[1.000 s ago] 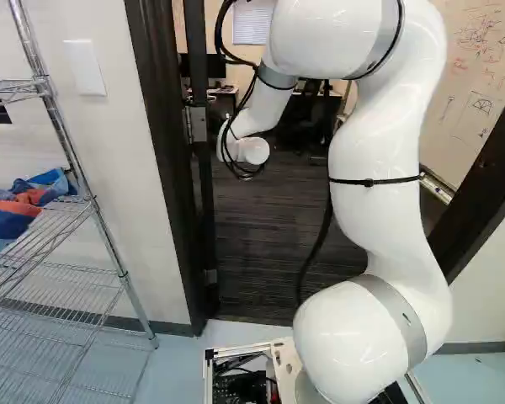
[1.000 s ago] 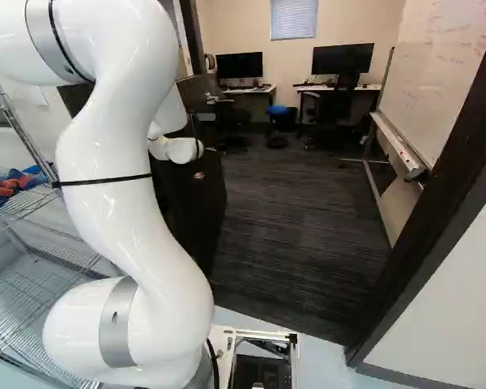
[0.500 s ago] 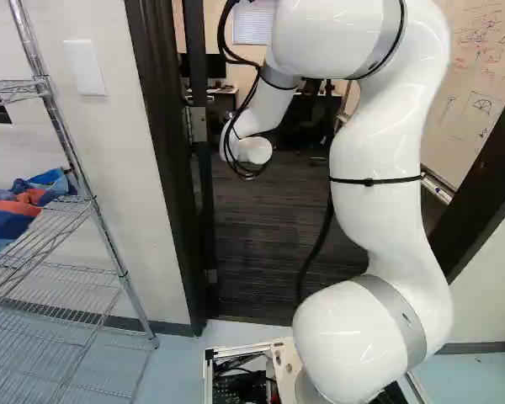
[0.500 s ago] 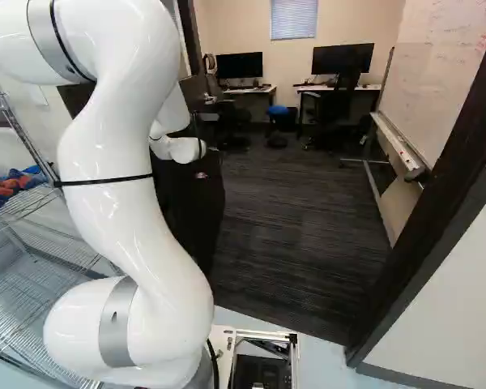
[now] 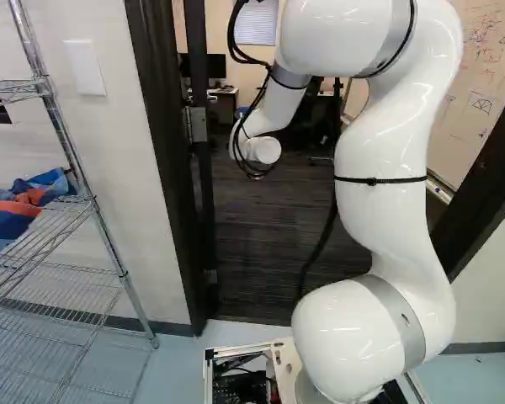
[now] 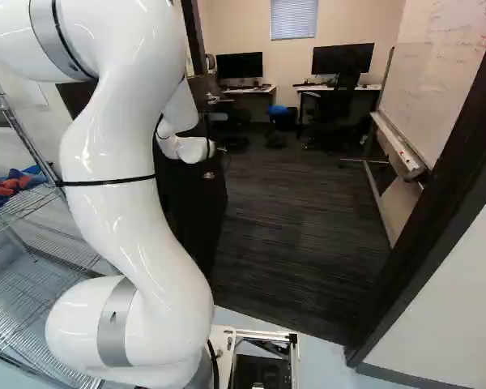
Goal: Open the door and move inside
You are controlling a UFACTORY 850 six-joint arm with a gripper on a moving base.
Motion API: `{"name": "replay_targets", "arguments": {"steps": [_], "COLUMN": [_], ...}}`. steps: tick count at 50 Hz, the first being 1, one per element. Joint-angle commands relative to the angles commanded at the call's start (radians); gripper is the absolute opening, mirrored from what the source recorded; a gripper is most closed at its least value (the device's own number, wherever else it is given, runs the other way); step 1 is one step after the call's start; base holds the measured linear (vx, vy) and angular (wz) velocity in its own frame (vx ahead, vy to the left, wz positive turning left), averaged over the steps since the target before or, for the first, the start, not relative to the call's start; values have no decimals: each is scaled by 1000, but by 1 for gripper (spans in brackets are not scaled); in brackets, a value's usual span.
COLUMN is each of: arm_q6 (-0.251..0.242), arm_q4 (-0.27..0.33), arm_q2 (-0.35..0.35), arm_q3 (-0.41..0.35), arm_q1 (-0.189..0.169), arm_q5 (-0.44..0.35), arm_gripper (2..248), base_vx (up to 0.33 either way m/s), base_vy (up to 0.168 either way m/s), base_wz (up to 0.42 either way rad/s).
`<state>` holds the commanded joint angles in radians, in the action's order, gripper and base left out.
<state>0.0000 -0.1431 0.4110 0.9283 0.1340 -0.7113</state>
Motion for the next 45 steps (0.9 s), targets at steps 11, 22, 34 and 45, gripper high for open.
{"name": "replay_targets", "arguments": {"steps": [11, 22, 34, 45], "arm_q6": [0, 0, 0, 0], "arm_q4": [0, 0, 0, 0], "arm_q2": [-4, -7, -8, -18], "arm_q3": [-5, -8, -10, -23], "arm_q1": [-28, -56, -87, -115], "arm_q5": [0, 0, 0, 0], "arm_gripper": [247, 247, 247, 247], "base_vx": [0, 0, 0, 0], "base_vy": [0, 0, 0, 0], "base_wz": [0, 0, 0, 0]}}
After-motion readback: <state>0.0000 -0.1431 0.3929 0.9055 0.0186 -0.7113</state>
